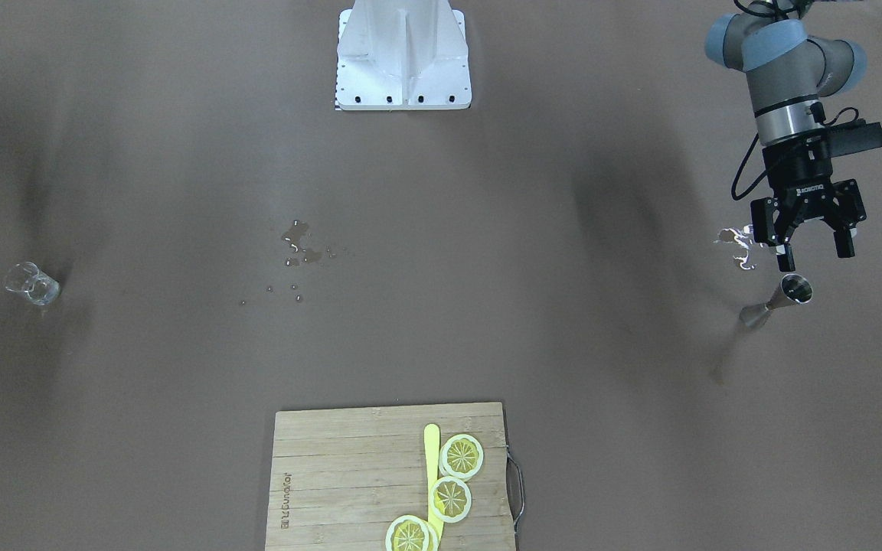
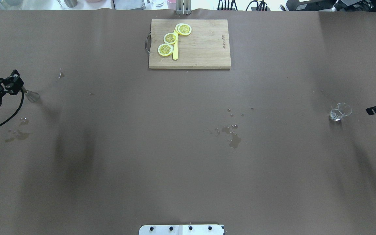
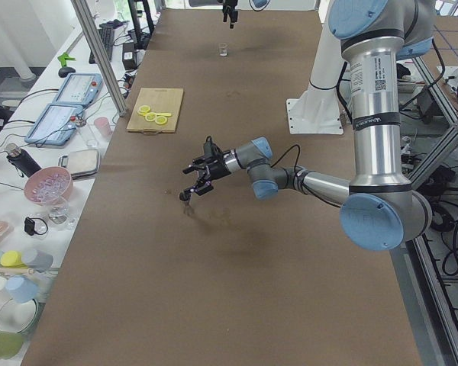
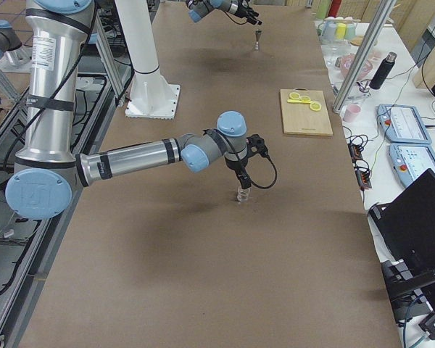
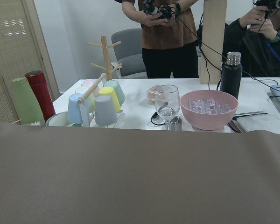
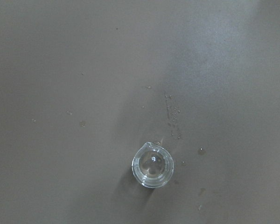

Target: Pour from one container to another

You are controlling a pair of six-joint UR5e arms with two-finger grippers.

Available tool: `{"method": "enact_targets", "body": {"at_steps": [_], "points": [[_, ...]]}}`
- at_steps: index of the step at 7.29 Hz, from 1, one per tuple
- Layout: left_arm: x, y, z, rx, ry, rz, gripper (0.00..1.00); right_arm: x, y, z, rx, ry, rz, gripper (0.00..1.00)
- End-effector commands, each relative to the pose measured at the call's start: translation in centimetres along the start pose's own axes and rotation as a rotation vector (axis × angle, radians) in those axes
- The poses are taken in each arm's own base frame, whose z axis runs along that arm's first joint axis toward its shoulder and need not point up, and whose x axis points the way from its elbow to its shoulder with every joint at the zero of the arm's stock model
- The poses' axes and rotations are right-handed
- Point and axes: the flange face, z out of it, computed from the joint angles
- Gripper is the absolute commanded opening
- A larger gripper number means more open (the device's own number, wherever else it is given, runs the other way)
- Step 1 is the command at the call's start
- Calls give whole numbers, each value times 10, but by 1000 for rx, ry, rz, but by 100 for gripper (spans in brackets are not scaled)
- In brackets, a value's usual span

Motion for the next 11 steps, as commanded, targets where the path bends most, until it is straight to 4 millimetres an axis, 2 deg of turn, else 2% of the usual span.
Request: {"method": "enact_targets", "body": {"at_steps": [1,2,4,5,6,7,8,11], "points": [[-5,50,5,45,15,-41,97,19,27,19,68,-17,-48,100],[-5,73,6,71,31,-36,97,35,42,37,137,-34,-112,100],[0,89,17,98,30,-37,97,46,64,63,210,-65,-203,100],[4,97,25,112,20,-33,97,48,65,75,220,-63,-220,100],[3,108,36,114,15,-33,97,44,58,93,260,-55,-249,100],[0,118,45,132,8,-32,97,27,47,105,290,-81,-175,100],[0,119,46,133,8,-30,97,14,43,110,328,-92,-164,100],[1,122,48,132,4,-25,96,11,49,116,326,-74,-163,100]]}}
